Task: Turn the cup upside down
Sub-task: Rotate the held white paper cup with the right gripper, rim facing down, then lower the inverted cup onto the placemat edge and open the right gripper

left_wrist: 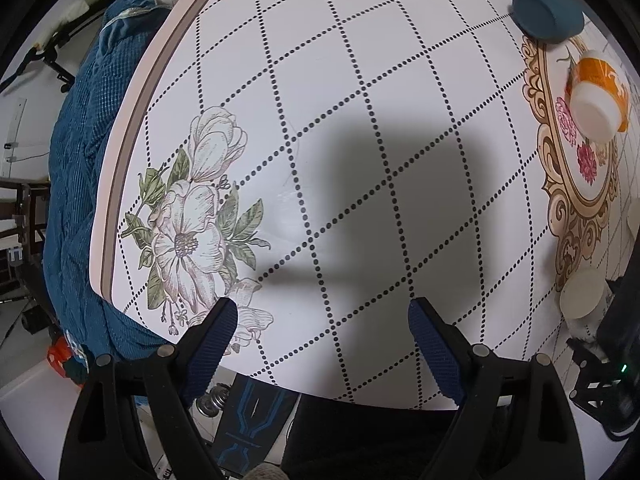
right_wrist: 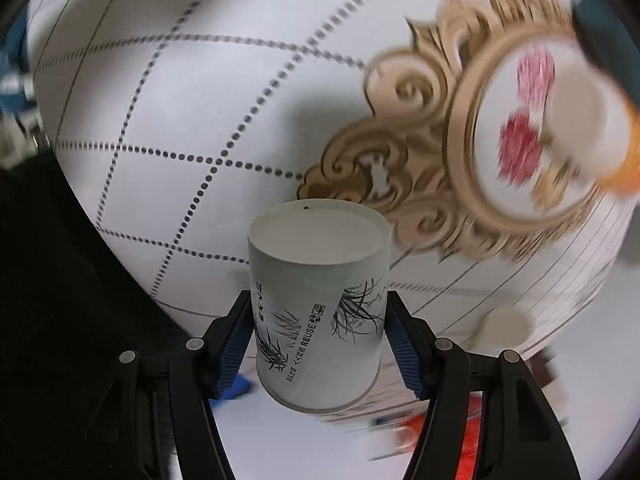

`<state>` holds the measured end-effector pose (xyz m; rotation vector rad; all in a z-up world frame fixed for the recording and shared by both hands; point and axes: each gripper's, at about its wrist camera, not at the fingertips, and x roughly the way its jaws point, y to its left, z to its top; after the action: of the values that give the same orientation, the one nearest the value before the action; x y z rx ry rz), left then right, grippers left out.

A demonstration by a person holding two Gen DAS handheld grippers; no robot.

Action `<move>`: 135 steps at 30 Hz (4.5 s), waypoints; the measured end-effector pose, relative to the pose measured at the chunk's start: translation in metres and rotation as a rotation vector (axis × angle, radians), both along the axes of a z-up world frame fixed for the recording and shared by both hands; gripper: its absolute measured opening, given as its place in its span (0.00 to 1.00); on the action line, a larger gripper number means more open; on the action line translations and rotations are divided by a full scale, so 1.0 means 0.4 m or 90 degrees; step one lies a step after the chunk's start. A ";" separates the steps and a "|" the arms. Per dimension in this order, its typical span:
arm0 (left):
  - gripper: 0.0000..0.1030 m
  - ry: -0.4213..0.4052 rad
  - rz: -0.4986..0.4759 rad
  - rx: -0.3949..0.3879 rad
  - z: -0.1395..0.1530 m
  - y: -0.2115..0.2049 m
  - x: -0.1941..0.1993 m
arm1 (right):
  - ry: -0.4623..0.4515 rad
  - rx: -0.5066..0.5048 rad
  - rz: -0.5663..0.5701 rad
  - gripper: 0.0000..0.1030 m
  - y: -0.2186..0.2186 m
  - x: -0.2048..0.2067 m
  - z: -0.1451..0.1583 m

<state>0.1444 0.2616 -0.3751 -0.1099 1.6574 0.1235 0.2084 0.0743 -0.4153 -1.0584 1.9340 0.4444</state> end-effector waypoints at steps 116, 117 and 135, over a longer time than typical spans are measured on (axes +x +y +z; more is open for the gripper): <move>0.97 -0.088 -0.186 0.068 0.103 -0.512 0.005 | -0.292 0.260 -0.714 0.61 -0.442 0.195 0.172; 0.97 -0.087 -0.184 0.064 0.101 -0.506 0.011 | -0.304 0.262 -0.706 0.61 -0.437 0.195 0.179; 0.97 -0.063 -0.191 0.067 0.060 -0.481 0.051 | -0.802 0.346 -0.500 0.61 -0.373 0.031 0.312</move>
<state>0.1650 0.0690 -0.3511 0.2102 1.5467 -0.0226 0.2208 -0.0748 -0.2903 -0.0423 0.8405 -0.1607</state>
